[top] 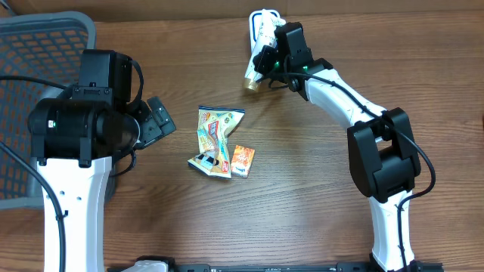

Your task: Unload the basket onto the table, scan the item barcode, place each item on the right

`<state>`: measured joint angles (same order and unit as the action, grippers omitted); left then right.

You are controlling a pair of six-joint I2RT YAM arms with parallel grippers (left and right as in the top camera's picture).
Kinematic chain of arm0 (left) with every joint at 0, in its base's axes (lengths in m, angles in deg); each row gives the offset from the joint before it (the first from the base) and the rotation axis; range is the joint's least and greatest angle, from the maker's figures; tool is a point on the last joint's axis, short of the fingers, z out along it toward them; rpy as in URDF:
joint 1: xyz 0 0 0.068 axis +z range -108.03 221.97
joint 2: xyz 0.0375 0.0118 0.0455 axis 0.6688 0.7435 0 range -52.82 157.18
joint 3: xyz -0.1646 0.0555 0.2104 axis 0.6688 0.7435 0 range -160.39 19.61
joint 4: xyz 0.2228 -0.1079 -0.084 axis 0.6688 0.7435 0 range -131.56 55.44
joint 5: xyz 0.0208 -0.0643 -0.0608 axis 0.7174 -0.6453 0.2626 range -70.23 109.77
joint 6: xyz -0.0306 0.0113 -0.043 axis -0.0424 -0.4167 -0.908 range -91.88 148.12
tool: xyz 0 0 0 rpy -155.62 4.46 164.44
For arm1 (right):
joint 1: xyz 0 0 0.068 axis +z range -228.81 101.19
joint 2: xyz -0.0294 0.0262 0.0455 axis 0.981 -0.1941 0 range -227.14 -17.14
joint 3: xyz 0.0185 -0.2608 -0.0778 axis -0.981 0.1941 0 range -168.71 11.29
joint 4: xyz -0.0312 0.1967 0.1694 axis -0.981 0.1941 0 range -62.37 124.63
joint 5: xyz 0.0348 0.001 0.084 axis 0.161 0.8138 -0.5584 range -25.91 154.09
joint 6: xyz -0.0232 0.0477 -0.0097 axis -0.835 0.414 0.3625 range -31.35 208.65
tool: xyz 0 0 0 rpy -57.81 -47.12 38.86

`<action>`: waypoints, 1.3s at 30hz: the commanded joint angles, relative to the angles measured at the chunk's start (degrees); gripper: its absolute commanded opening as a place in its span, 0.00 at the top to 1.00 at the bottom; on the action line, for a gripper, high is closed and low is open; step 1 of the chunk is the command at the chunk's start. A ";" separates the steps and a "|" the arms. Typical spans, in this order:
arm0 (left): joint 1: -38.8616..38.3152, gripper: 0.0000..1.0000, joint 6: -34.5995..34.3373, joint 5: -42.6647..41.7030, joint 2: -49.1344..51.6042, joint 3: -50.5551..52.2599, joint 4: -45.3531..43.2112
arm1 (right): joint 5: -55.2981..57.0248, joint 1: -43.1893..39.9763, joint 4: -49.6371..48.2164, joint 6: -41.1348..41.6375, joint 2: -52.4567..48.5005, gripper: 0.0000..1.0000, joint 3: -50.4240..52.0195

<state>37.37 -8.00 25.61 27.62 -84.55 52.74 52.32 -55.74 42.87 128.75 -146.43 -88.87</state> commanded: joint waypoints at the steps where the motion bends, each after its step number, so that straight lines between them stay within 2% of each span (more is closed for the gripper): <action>1: 0.31 0.00 -1.16 0.72 0.13 0.24 -0.04 | 0.33 -0.37 -1.40 -0.26 1.14 0.96 -1.88; 5: 0.31 0.00 -1.18 0.72 0.13 0.24 -0.04 | 0.33 -2.56 3.19 -3.37 1.75 0.96 -5.53; 11: 0.31 0.00 -1.18 0.72 0.13 0.24 -0.04 | 3.78 -11.17 20.65 -4.74 5.18 0.96 -16.09; 16: 0.31 0.01 -1.18 0.72 0.13 0.24 -0.04 | 3.85 -22.77 32.94 -4.50 7.61 0.96 -22.10; 22: 0.31 0.00 -1.18 0.72 0.13 0.24 -0.04 | 6.93 -41.20 46.16 -4.52 7.76 0.96 -22.01; 30: 0.31 0.00 -1.18 0.72 0.13 0.24 -0.04 | 13.07 -58.27 50.23 -4.48 7.65 0.96 -14.34; 35: 0.31 0.00 -1.18 0.72 0.13 0.24 -0.04 | 14.19 -68.50 49.81 -0.85 7.65 0.96 -10.67; 39: 0.31 0.00 -1.16 0.72 0.13 0.24 -0.04 | 14.32 -73.64 50.62 -1.09 7.65 0.96 -10.47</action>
<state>37.37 -8.00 25.61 27.62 -84.55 52.74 65.23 -125.37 93.32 126.58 -141.71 -99.04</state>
